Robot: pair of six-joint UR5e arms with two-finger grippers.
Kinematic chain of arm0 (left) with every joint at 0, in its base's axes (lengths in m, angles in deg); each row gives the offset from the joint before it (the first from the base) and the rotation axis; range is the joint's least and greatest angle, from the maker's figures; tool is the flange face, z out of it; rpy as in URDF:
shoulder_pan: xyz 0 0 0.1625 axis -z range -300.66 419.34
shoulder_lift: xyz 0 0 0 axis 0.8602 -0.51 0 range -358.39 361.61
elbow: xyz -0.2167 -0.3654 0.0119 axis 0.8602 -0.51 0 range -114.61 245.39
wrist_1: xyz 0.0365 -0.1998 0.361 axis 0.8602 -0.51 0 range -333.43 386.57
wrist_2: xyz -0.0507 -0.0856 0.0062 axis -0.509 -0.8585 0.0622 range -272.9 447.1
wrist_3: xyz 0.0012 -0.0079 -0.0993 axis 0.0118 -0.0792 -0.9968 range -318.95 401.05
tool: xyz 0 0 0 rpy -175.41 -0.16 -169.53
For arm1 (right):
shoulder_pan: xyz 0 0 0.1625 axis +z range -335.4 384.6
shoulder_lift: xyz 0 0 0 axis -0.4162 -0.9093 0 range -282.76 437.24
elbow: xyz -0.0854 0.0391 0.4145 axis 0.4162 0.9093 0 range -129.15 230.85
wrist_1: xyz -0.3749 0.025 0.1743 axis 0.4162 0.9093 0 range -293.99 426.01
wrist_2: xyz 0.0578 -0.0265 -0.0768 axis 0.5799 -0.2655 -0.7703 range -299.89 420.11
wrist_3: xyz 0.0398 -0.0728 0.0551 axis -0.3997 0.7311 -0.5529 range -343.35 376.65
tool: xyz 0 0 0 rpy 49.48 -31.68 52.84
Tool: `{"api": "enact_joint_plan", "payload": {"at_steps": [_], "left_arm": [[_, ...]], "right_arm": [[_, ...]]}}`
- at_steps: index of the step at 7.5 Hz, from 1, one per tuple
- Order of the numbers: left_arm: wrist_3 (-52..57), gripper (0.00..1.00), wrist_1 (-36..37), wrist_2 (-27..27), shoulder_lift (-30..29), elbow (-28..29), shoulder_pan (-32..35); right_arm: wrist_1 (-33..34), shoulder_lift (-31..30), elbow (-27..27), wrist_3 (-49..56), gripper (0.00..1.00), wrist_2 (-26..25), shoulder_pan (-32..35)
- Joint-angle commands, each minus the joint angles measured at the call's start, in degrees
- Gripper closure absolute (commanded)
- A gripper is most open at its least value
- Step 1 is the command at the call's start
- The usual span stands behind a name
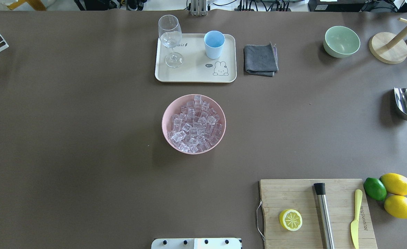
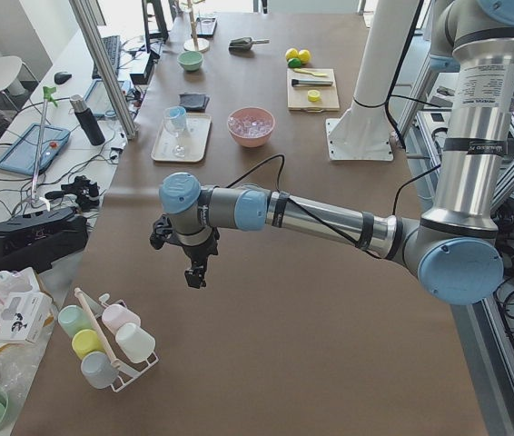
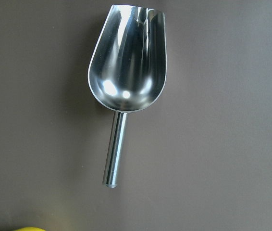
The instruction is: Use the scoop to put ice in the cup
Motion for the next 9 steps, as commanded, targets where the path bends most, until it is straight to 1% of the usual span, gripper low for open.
{"api": "enact_joint_plan", "payload": {"at_steps": [1, 2, 3, 4, 5, 6, 7, 8, 9], "left_arm": [[0.0, 0.01, 0.1, 0.0, 0.0, -4.2, -3.0], [0.0, 0.01, 0.1, 0.0, 0.0, -4.5, -3.0], [-0.1, 0.01, 0.1, 0.0, 0.0, -4.5, -3.0], [-0.1, 0.01, 0.1, -0.1, 0.0, -5.8, -4.5], [-0.1, 0.01, 0.1, -0.1, 0.0, -7.2, -6.8], [-0.2, 0.01, 0.2, 0.0, 0.0, -8.3, -9.0], [-0.3, 0.01, 0.1, 0.0, -0.1, -9.1, -9.1], [-0.4, 0.01, 0.1, -0.1, -0.3, -9.6, -9.8], [-0.4, 0.01, 0.1, 0.0, -0.4, -11.3, -13.1]], "right_arm": [[0.0, -0.3, 0.1, 0.0, 0.00, -0.2, 0.1], [-0.1, -0.3, -0.2, -1.3, 0.00, -0.1, 0.1], [-2.0, -0.4, -0.1, -4.6, 0.00, -1.1, 0.1], [-8.8, -2.6, 0.0, -10.4, 0.00, -1.7, 0.0], [-19.3, -4.9, 0.9, -18.6, 0.00, -1.7, -0.3], [-24.6, -4.9, 2.3, -26.9, 0.00, -2.1, -2.8], [-27.0, -4.9, 2.3, -30.6, 0.00, -4.3, -5.5], [-29.6, -4.9, 2.3, -34.3, 0.00, -4.4, -7.5], [-32.8, -5.5, 2.6, -38.0, 0.00, -4.6, -9.3]]}}
